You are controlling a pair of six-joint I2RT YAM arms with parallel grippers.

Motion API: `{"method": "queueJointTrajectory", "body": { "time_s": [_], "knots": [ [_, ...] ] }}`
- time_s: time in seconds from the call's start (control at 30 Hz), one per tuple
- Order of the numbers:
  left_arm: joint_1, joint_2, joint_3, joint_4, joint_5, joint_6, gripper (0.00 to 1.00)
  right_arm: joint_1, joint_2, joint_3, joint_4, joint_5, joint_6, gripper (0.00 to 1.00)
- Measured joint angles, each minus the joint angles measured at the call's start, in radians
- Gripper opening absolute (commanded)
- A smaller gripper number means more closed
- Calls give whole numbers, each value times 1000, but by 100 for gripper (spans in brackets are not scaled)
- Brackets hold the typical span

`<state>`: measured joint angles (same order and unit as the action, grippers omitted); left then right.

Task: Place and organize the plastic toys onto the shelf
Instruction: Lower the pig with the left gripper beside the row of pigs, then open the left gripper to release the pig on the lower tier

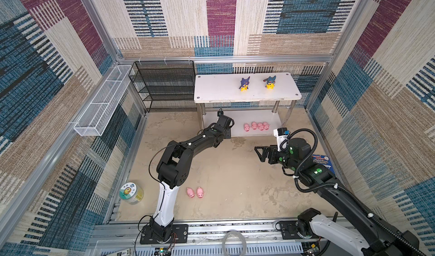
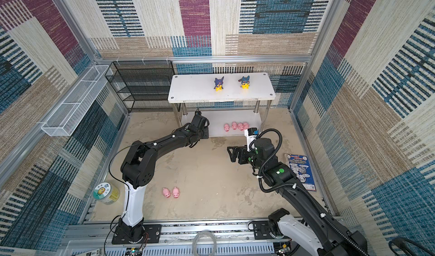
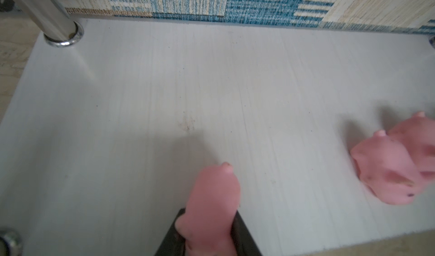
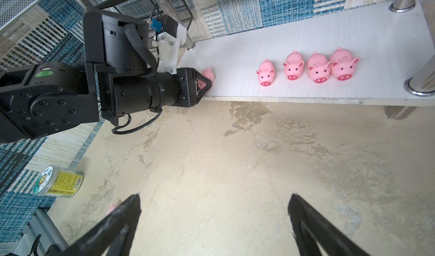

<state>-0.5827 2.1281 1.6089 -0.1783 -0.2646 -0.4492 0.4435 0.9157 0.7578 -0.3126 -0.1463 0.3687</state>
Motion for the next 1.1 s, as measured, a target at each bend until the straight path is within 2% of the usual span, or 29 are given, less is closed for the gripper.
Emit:
{"method": "queueJointTrajectory", "body": {
  "time_s": [0.07,0.2,1.1],
  "knots": [
    [0,10,8,10,-1,-3,43,0,-4,2,0,1,0,100],
    [0,16,14,17,-1,-14,44,0,-12,3,-5,17,0,100],
    [-2,-25,-35,26,62,-41,48,0,-20,7,-29,24,-1,100]
  ]
}}
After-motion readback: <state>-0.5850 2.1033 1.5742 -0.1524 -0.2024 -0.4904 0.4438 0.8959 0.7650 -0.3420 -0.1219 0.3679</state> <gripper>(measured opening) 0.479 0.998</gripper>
